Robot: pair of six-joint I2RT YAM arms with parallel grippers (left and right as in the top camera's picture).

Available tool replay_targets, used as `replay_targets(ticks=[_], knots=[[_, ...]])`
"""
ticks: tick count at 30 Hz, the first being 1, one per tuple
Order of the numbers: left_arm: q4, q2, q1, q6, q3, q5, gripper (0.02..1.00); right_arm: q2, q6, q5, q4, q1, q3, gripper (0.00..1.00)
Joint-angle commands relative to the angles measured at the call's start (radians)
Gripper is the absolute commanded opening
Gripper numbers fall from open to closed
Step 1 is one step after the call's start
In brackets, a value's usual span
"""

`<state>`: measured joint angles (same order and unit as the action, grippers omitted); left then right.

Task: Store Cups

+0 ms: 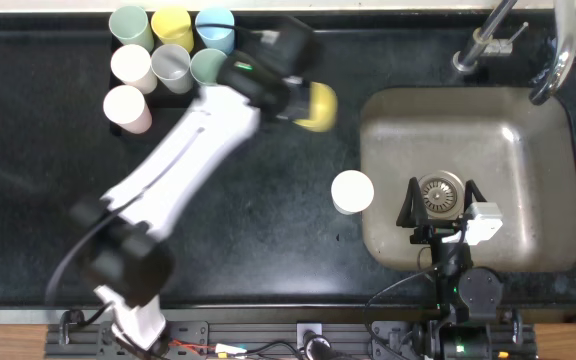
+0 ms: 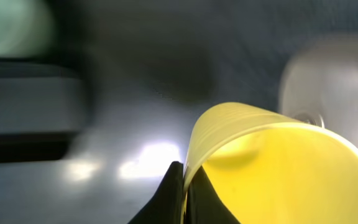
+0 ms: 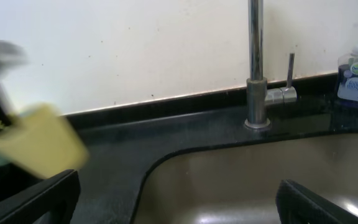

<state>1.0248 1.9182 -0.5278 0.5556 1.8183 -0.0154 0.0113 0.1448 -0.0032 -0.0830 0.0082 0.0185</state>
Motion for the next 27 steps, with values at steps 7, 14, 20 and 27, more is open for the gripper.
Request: replay_targets(ticks=[7,14,20,27], knots=[[0.194,-0.063,0.477,0.129,-0.01,0.03,0.036,-0.007,-0.003,-0.006,0.006,0.0,-0.014,0.996],[0.201,0.005,0.52,0.134,-0.022,0.031,0.036,-0.007,-0.003,-0.006,0.006,0.0,-0.014,0.998],[0.238,0.042,0.52,0.134,-0.022,0.029,0.036,-0.007,-0.003,-0.006,0.006,0.0,-0.014,0.998],[0.245,0.069,0.532,0.161,-0.022,-0.006,0.036,-0.007,-0.003,-0.006,0.006,0.0,-0.014,0.998]])
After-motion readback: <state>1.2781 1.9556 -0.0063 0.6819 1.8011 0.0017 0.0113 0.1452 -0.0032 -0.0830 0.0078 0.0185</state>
